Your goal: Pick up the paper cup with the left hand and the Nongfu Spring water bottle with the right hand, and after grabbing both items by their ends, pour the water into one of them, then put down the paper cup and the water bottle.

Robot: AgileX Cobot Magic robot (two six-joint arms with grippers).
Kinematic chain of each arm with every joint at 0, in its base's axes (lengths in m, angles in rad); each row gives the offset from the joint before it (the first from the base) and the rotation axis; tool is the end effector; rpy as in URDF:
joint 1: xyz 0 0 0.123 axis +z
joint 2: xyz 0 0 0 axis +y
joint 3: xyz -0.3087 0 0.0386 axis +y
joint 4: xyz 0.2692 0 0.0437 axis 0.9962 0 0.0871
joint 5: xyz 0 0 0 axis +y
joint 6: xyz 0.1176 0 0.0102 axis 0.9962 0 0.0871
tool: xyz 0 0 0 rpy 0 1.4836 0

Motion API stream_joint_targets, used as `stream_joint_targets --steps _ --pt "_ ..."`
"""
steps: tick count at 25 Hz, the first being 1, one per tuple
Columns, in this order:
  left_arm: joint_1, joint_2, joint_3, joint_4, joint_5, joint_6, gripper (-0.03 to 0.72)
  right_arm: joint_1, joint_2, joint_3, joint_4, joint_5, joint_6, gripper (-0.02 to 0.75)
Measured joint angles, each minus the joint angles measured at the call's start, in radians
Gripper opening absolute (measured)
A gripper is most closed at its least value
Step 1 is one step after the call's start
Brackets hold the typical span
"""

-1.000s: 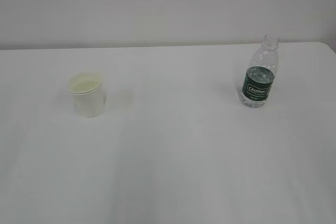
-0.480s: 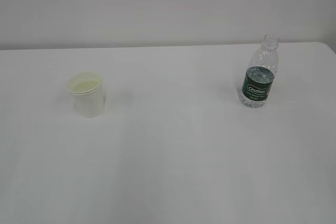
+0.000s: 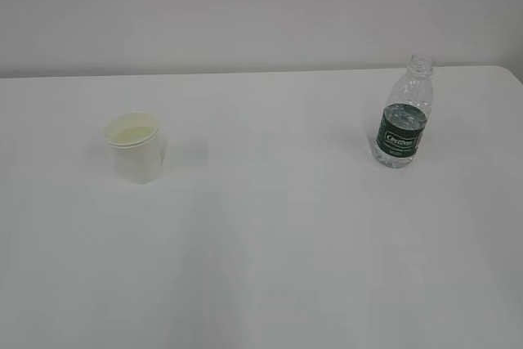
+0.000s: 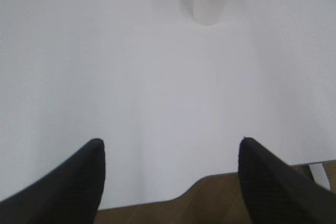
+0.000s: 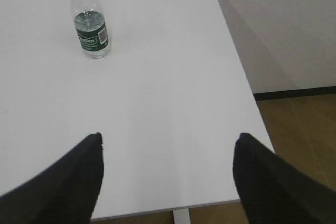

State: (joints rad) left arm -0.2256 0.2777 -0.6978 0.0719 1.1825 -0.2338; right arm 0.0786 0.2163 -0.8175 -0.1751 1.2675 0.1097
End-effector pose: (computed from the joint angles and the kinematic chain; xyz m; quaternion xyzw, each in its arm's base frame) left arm 0.0345 0.0001 0.3208 -0.0058 0.9008 -0.0636 0.4295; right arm 0.0032 -0.0194 0.3519 0.0304 0.8758 -0.0409 0.4799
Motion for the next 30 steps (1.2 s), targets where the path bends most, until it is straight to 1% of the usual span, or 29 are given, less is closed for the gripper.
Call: stream_joint_targets --steps 5,8,16,22,27,30 --pt "0.0 0.0 0.0 0.021 0.004 0.002 0.567 0.0 -0.059 0.0 -0.036 0.002 -0.001 0.586" --pt "0.0 -0.007 0.0 0.023 0.004 0.033 0.567 0.0 -0.097 0.0 -0.038 0.003 -0.002 0.586" --pt "0.0 -0.12 0.057 0.019 0.017 0.044 0.541 0.0 -0.187 -0.006 -0.014 0.007 -0.002 0.586" --pt "0.0 -0.197 0.059 0.016 0.035 0.046 0.533 0.0 -0.217 -0.005 -0.004 0.008 -0.002 0.586" --pt "0.0 -0.206 0.061 0.016 0.041 0.047 0.52 0.0 -0.229 0.049 0.022 0.01 -0.002 0.586" --pt "0.0 -0.208 0.085 0.013 0.041 0.047 0.506 0.0 -0.236 0.091 0.026 0.01 -0.002 0.586"
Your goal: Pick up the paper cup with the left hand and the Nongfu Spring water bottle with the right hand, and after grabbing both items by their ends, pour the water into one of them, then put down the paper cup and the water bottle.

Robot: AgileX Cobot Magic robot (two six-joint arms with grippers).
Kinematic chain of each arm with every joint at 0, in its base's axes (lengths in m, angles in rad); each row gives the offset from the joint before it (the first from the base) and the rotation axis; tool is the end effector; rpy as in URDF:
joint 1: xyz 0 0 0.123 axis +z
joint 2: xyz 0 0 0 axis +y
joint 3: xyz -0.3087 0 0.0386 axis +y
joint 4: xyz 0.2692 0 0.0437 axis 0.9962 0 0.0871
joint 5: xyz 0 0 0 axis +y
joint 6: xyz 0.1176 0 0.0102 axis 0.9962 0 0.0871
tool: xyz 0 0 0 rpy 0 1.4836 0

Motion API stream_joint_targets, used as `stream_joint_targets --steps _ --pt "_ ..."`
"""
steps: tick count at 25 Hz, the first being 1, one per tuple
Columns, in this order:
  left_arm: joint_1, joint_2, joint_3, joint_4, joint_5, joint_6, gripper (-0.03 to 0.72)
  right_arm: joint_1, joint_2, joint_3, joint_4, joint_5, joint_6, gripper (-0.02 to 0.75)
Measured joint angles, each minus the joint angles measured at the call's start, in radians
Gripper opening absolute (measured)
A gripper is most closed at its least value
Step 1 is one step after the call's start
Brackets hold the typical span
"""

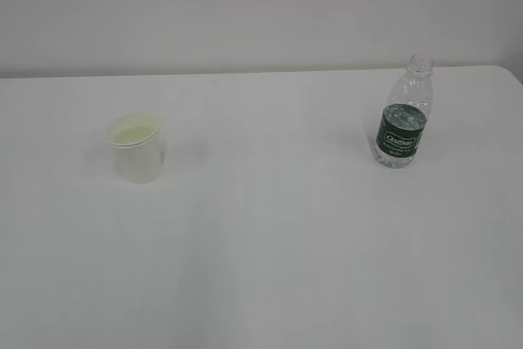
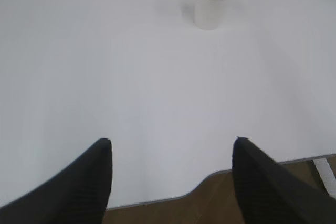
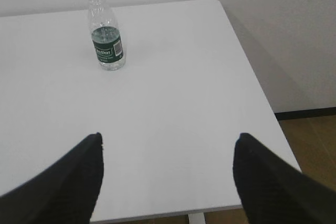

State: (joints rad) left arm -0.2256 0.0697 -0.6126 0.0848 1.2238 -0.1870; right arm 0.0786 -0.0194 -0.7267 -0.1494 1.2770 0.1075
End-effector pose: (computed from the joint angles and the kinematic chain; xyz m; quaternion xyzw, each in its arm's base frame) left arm 0.0023 0.0091 0.2937 0.0110 0.8822 -0.0550 0.4676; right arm -0.0343 -0.0196 0.3205 0.0321 0.8426 -0.0221 0.5371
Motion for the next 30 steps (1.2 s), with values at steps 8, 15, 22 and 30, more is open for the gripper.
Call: stream_joint_targets --steps 8,15,22,30 --pt "0.0 -0.001 0.042 -0.012 -0.007 0.002 0.495 0.0 0.0 0.085 0.005 0.0 0.0 0.586" --pt "0.0 -0.001 0.053 -0.012 -0.052 0.002 0.486 0.0 0.0 0.148 0.006 0.0 0.0 0.586" --pt "0.0 -0.001 0.075 -0.012 -0.104 0.002 0.475 0.0 0.0 0.194 -0.007 -0.04 0.0 0.586" --pt "0.0 -0.001 0.081 -0.012 -0.112 0.002 0.457 0.0 0.0 0.223 -0.029 -0.113 0.0 0.586"
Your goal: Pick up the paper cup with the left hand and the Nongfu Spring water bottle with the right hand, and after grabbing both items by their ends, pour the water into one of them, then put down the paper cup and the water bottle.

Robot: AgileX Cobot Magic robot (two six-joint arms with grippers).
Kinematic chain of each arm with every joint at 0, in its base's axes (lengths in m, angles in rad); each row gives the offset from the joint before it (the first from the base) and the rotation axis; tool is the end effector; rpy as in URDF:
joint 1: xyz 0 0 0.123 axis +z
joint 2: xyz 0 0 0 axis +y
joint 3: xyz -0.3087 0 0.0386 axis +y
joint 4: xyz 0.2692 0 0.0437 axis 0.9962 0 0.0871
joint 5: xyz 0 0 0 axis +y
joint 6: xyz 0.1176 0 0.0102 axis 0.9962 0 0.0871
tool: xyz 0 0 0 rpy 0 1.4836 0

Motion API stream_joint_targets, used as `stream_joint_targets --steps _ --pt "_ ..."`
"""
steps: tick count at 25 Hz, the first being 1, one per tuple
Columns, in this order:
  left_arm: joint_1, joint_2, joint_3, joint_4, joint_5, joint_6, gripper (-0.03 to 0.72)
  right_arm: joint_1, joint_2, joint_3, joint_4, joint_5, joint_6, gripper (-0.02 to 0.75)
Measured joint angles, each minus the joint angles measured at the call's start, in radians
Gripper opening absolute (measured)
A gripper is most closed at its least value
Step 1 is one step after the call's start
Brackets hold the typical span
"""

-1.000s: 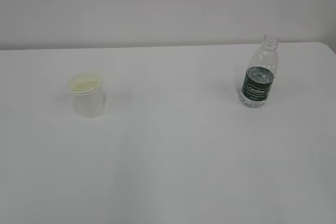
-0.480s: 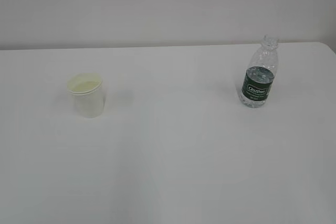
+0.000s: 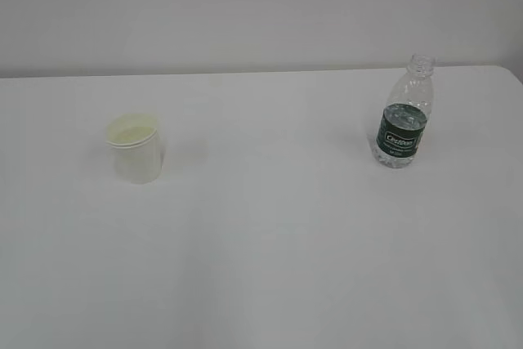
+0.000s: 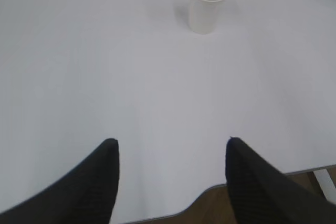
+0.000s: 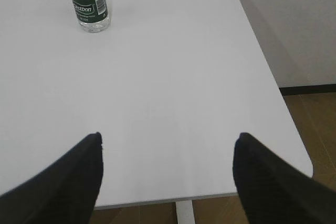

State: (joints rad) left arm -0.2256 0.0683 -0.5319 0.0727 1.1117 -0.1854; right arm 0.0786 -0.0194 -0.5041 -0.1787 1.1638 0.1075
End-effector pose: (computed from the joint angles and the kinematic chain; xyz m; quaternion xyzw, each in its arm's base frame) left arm 0.0170 0.0040 0.2794 0.0159 0.8745 -0.0631 0.4807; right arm 0.0028 -0.0191 0.2674 0.0216 0.8696 -0.0433 0.4914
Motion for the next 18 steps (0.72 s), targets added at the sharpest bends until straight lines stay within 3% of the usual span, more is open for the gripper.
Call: stream_joint_targets --steps 18 --pt "0.0 0.0 0.0 0.0 0.0 0.0 0.442 0.0 0.0 0.006 -0.002 -0.008 0.0 0.586"
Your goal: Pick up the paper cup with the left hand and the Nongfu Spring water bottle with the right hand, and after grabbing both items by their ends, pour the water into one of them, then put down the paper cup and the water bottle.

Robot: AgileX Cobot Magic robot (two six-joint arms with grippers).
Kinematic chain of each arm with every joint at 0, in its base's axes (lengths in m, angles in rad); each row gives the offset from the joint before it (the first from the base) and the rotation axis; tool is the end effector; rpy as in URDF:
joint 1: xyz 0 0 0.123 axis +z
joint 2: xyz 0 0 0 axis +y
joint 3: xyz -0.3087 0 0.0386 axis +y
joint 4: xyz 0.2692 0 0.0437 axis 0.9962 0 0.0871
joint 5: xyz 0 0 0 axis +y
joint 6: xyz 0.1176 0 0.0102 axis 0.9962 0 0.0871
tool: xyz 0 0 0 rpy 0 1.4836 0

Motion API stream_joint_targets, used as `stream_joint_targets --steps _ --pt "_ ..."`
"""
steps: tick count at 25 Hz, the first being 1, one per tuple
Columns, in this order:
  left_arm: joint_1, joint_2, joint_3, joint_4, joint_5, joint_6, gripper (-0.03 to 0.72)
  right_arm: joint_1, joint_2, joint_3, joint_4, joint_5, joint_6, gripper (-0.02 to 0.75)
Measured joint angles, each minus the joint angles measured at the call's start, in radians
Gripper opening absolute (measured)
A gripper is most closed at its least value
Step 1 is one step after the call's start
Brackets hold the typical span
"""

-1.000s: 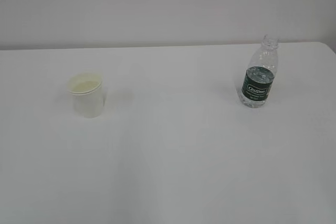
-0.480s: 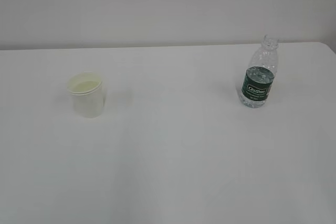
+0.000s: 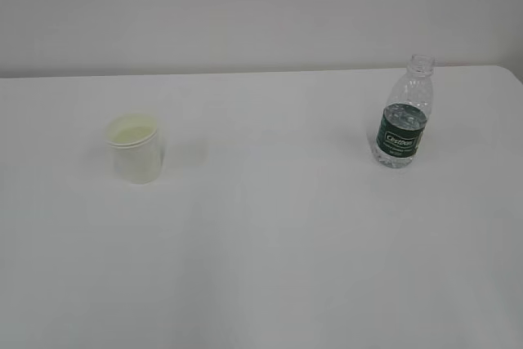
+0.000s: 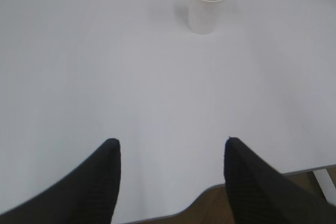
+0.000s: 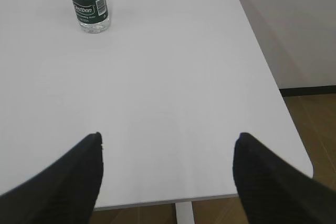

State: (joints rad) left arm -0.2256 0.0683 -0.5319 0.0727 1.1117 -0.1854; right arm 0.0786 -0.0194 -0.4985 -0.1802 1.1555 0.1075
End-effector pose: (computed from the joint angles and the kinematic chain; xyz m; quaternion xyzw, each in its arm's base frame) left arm 0.0170 0.0040 0.2794 0.0159 0.8745 -0.0631 0.4807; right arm 0.0040 -0.0191 0.2665 0.0211 0.8689 -0.0440 0.4926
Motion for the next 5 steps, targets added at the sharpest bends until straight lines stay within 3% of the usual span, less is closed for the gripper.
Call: stream_joint_targets --steps 5 --pt "0.0 0.0 0.0 0.0 0.0 0.0 0.442 0.0 0.0 0.0 0.0 0.0 0.0 0.586"
